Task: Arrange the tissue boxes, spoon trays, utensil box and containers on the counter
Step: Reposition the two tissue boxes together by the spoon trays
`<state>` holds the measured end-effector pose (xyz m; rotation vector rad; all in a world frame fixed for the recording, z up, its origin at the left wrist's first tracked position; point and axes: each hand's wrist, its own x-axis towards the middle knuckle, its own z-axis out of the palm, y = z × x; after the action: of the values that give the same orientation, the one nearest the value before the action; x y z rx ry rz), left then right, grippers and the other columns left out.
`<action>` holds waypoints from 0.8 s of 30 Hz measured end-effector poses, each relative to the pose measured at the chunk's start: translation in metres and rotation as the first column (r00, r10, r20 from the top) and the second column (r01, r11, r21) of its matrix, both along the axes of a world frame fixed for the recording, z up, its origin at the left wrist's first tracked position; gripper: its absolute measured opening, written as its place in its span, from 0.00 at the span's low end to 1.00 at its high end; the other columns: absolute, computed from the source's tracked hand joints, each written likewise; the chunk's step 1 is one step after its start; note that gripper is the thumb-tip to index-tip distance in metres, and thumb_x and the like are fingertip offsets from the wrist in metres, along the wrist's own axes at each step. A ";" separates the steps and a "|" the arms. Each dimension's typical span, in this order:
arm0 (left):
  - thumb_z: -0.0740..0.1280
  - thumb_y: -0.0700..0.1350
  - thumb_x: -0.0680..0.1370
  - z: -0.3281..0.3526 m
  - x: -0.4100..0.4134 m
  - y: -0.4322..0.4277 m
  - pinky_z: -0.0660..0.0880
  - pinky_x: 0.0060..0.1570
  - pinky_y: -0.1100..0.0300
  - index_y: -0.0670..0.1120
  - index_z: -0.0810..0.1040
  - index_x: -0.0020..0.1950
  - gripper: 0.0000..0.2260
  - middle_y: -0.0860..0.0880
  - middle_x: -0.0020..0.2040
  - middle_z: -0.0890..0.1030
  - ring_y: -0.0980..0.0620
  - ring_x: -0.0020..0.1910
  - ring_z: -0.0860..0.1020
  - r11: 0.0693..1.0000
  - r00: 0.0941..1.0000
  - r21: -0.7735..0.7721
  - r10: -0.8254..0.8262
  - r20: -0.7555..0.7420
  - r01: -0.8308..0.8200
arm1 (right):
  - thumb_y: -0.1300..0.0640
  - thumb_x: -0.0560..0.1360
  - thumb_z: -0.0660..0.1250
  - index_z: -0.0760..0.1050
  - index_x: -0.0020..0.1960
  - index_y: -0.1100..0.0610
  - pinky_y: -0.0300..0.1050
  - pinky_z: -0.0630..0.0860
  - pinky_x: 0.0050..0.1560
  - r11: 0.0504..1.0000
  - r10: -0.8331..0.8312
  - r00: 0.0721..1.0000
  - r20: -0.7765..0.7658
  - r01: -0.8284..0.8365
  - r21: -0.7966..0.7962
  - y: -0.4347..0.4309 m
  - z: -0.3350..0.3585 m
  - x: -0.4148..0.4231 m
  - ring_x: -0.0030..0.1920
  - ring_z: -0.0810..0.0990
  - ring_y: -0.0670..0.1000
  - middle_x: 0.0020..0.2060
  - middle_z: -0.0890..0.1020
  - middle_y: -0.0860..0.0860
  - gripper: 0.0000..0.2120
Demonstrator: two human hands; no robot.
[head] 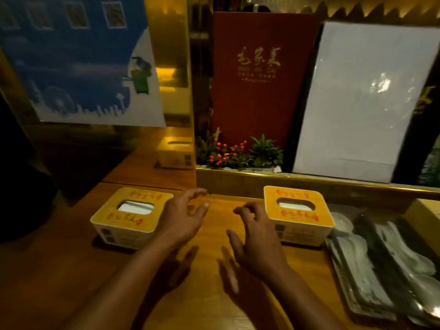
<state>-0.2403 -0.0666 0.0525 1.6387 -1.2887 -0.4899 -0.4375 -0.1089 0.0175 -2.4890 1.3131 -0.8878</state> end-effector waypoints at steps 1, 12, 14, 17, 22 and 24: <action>0.71 0.47 0.78 0.002 0.021 0.009 0.76 0.48 0.66 0.58 0.79 0.61 0.13 0.56 0.61 0.81 0.54 0.56 0.80 0.999 0.996 -0.018 0.049 0.073 -0.048 | 0.42 0.75 0.69 0.67 0.69 0.46 0.46 0.78 0.54 0.999 0.037 0.999 0.032 -0.038 0.018 0.008 -0.001 0.024 0.61 0.74 0.50 0.67 0.66 0.49 0.25; 0.71 0.53 0.77 -0.031 0.219 0.076 0.77 0.43 0.57 0.66 0.71 0.61 0.16 0.53 0.66 0.74 0.51 0.60 0.75 0.966 0.964 0.084 0.233 0.129 -0.245 | 0.39 0.72 0.70 0.65 0.68 0.43 0.55 0.77 0.61 0.990 0.045 0.999 -0.015 -0.043 0.133 0.056 -0.028 0.192 0.71 0.67 0.56 0.77 0.59 0.52 0.28; 0.69 0.54 0.77 -0.037 0.224 0.071 0.77 0.42 0.61 0.68 0.70 0.59 0.15 0.55 0.64 0.74 0.56 0.57 0.76 0.977 0.985 0.137 0.167 -0.037 -0.160 | 0.39 0.71 0.70 0.67 0.65 0.45 0.54 0.77 0.59 0.996 0.014 0.999 -0.033 -0.011 0.090 0.052 -0.031 0.190 0.70 0.68 0.55 0.76 0.62 0.51 0.26; 0.63 0.64 0.75 -0.050 0.230 0.061 0.80 0.47 0.52 0.72 0.70 0.57 0.11 0.54 0.62 0.75 0.54 0.57 0.77 0.982 0.986 0.158 0.121 -0.114 -0.102 | 0.38 0.72 0.67 0.68 0.66 0.47 0.51 0.75 0.61 1.000 -0.029 0.995 -0.096 0.030 0.006 0.043 -0.030 0.174 0.70 0.67 0.53 0.75 0.65 0.49 0.26; 0.59 0.67 0.74 -0.078 0.216 0.035 0.77 0.55 0.44 0.65 0.71 0.66 0.21 0.52 0.65 0.76 0.46 0.63 0.76 0.982 0.995 0.187 0.032 -0.091 -0.014 | 0.38 0.73 0.68 0.71 0.66 0.50 0.54 0.72 0.64 0.991 -0.123 0.965 -0.230 0.105 -0.086 0.022 -0.023 0.129 0.70 0.69 0.54 0.73 0.70 0.49 0.26; 0.60 0.61 0.77 -0.078 0.194 0.026 0.75 0.53 0.49 0.61 0.69 0.69 0.20 0.55 0.65 0.73 0.49 0.63 0.74 0.976 0.995 0.206 -0.055 -0.078 0.070 | 0.38 0.73 0.68 0.71 0.65 0.49 0.56 0.69 0.67 0.981 -0.185 0.947 -0.264 0.159 -0.114 0.014 -0.023 0.109 0.69 0.70 0.54 0.72 0.71 0.49 0.25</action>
<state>-0.0463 -0.0407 -0.0252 1.7387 -1.2727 -0.7374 -0.3285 -0.0944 -0.0050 -2.6761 1.6331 -0.6664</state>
